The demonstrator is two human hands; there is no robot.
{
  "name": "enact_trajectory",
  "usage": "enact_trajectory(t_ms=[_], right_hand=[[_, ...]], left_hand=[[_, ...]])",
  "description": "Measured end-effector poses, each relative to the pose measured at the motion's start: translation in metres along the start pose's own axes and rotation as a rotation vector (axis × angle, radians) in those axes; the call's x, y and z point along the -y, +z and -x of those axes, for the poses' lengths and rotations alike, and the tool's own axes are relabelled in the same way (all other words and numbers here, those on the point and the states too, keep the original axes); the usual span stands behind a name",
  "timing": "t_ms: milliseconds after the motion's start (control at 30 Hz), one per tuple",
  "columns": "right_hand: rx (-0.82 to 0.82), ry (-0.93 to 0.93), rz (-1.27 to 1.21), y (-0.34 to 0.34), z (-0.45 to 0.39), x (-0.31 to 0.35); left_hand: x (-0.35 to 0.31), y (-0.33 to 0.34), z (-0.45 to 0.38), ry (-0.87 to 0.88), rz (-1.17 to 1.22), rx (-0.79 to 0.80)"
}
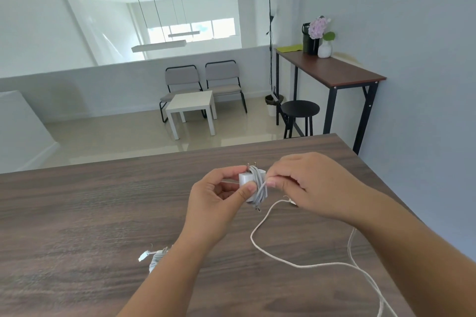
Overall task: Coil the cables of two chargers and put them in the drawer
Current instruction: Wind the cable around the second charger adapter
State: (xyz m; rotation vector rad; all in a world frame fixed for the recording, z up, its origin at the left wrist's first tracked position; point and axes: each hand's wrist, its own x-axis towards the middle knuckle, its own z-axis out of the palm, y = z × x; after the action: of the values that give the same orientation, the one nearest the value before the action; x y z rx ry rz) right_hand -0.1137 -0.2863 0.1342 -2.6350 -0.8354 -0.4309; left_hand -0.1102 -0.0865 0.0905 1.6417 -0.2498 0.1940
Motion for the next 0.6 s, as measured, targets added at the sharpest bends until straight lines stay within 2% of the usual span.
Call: enact_trajectory(t_ms=[300, 500, 600], right_hand=[[-0.053, -0.024, -0.112, -0.013, -0.018, -0.015], [0.023, 0.129, -0.511, 0.000, -0.024, -0.025], [0.064, 0.180, -0.783, 0.015, -0.022, -0.021]], left_hand=[[0.001, -0.008, 0.005, -0.020, -0.002, 0.205], [-0.011, -0.009, 0.002, 0.057, 0.017, 0.273], [-0.013, -0.008, -0.001, 0.072, 0.117, 0.259]])
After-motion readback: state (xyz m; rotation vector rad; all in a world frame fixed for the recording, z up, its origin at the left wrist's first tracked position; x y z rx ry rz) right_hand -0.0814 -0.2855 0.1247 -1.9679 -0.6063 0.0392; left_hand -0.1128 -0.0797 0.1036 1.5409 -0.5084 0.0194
